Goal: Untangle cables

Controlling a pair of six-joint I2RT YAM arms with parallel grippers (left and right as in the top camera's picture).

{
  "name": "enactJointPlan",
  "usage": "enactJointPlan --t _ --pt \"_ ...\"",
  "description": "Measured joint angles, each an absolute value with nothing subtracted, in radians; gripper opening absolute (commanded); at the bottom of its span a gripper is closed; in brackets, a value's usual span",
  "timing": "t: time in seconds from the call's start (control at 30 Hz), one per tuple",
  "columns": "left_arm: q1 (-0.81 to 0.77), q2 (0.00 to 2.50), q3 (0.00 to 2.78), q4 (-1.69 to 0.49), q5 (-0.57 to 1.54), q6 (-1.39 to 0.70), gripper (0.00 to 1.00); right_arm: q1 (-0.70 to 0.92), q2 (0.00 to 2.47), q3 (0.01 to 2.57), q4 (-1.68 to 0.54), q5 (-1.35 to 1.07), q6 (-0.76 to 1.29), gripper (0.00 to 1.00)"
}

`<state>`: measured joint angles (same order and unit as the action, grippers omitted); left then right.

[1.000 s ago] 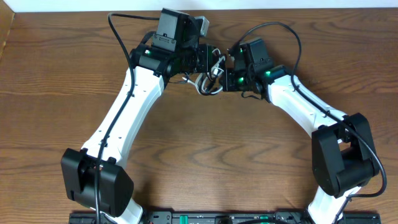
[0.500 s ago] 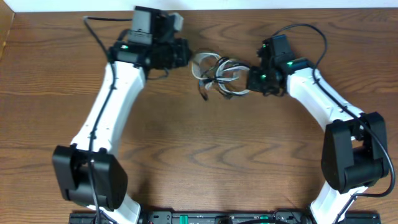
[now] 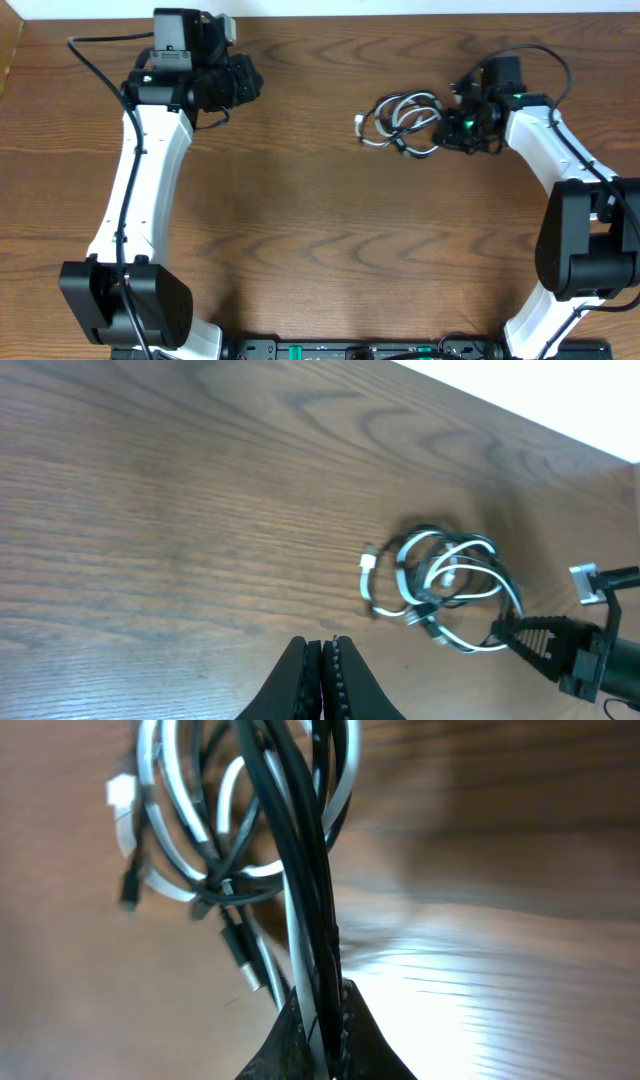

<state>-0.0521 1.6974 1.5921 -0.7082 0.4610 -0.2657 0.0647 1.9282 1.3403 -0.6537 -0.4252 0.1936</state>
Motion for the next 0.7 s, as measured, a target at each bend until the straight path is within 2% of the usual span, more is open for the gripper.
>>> enactJointPlan --t 0.23,0.3,0.47,0.57,0.7 --pt "-0.106 1.698 1.592 -0.707 0.466 -0.261 0.08 0.148 1.892 1.341 -0.655 -0.679 0.037 0.01" --pt "-0.115 1.698 1.592 -0.698 0.479 -0.247 0.17 0.157 1.826 1.342 -0.656 -0.784 -0.017 0.01" --pt "-0.138 1.698 1.592 -0.66 0.573 -0.192 0.5 0.155 1.667 1.364 -0.665 -0.892 -0.089 0.01" --pt "-0.163 1.698 1.592 -0.643 0.642 -0.152 0.61 0.155 1.597 1.383 -0.683 -0.931 -0.119 0.01" --pt "-0.207 1.705 1.592 -0.64 0.723 -0.108 0.67 0.155 1.589 1.387 -0.71 -0.954 -0.138 0.01"
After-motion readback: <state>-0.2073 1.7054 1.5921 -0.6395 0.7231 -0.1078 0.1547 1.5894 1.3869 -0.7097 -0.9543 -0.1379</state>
